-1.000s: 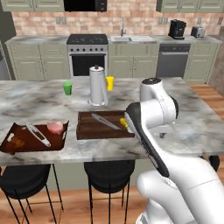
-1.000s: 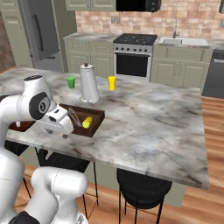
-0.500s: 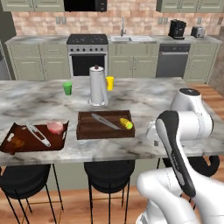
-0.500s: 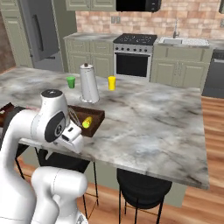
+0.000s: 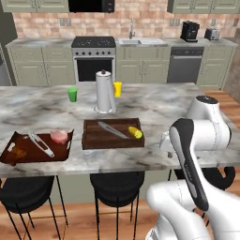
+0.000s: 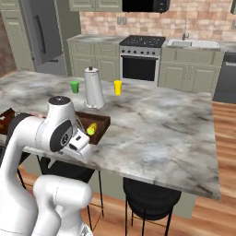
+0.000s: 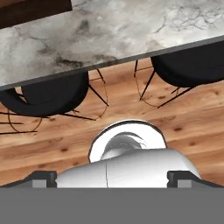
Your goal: Gather the corn and carrot from the fridge and place them on a tray on the dining counter. Then gather the chicken drumstick and steak from the fridge and place them on the other tray.
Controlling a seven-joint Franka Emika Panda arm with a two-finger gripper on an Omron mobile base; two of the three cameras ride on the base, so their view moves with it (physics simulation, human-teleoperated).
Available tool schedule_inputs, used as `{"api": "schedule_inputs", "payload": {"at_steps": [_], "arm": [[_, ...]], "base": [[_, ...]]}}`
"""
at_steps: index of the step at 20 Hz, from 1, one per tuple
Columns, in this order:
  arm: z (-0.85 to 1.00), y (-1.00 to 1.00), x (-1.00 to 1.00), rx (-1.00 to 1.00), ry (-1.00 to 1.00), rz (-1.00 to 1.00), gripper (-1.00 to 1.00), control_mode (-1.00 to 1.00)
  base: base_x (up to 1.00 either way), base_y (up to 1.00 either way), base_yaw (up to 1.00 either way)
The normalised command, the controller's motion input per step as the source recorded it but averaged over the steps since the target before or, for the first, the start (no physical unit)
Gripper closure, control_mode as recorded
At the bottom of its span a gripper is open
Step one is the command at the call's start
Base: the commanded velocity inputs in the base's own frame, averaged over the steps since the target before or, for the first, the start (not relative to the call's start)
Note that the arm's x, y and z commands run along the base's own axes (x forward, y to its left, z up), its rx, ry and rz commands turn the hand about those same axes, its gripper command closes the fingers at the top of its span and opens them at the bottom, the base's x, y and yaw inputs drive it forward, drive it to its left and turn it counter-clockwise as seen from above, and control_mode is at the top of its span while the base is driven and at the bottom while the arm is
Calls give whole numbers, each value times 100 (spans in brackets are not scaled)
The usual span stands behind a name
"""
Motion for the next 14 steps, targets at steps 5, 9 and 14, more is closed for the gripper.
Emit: {"api": "schedule_inputs", "payload": {"at_steps": [5, 9, 14], "arm": [[0, 6, -5, 0, 0, 1, -100, 100], [0, 0, 0, 0, 0, 0, -100, 100], [0, 0, 0, 0, 0, 0, -100, 100]], "base": [[-52, 56, 0], [-23, 100, 0], [0, 100, 0]]}}
